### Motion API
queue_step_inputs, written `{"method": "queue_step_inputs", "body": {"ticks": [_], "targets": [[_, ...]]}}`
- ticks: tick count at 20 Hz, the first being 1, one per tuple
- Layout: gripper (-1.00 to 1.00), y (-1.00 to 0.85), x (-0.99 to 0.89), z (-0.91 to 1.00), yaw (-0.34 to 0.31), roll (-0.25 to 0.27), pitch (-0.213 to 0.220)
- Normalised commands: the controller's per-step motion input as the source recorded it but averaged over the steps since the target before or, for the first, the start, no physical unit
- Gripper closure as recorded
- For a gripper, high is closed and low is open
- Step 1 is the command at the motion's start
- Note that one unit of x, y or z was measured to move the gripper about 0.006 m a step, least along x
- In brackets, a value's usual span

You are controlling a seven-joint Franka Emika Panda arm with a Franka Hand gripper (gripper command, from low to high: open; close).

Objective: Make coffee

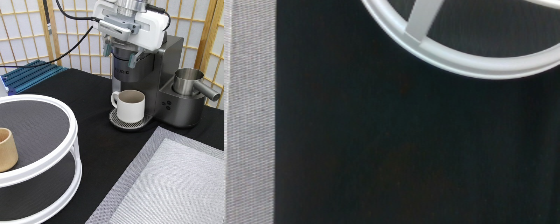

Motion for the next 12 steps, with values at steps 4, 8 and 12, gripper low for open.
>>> {"method": "queue_step_inputs", "body": {"ticks": [4,8,12], "targets": [[-1.0,-0.2,-0.04,-0.54,0.079,0.0,-0.045],[-1.0,-0.3,0.02,-0.74,0.069,0.0,-0.025],[-1.0,-0.41,-0.1,-0.93,0.024,0.0,-0.01]]}}
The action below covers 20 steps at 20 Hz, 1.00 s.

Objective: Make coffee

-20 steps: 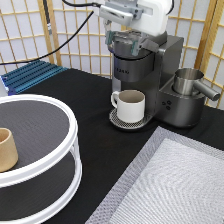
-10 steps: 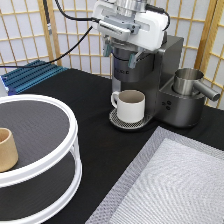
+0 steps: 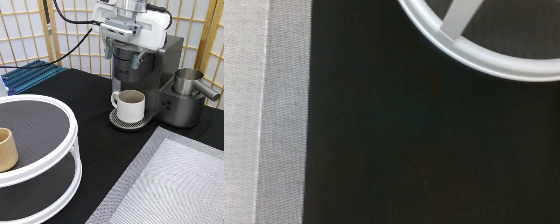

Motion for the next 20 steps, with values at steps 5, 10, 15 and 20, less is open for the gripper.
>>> {"method": "queue_step_inputs", "body": {"ticks": [5,10,15,20], "targets": [[-1.0,-0.09,-0.3,-0.98,0.0,-0.031,-0.033],[-1.0,0.26,-0.55,-0.46,0.0,-0.1,-0.033],[-1.0,-0.06,-0.45,0.6,0.034,-0.015,-0.002],[-1.0,-0.37,-0.09,0.86,0.086,0.048,0.0]]}}
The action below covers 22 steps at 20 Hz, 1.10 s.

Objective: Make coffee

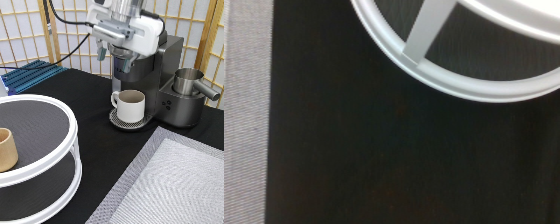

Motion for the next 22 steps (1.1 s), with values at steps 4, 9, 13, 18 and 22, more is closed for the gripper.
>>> {"method": "queue_step_inputs", "body": {"ticks": [4,9,13,18,22], "targets": [[-1.0,-0.47,0.0,1.0,0.045,0.068,-0.021],[-1.0,0.14,-0.08,1.0,0.0,-0.007,-0.073],[-1.0,0.76,-0.06,0.8,0.054,-0.078,-0.069],[-1.0,0.44,0.01,0.3,0.228,-0.037,-0.007],[-1.0,0.02,0.01,0.0,0.375,-0.013,0.01]]}}
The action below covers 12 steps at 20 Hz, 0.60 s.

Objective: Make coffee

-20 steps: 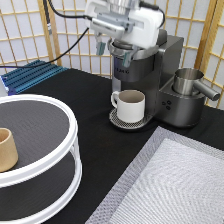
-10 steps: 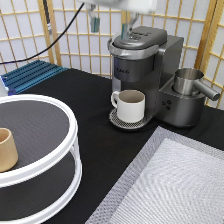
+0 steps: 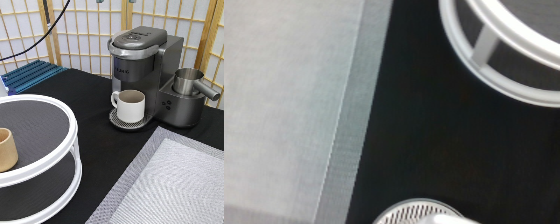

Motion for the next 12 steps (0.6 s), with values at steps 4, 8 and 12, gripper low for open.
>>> {"method": "queue_step_inputs", "body": {"ticks": [4,8,12], "targets": [[-1.0,0.0,0.0,0.0,0.375,0.0,0.053],[-1.0,0.0,-0.01,0.04,0.375,0.0,0.076],[-1.0,0.0,0.0,0.24,0.344,0.018,0.091]]}}
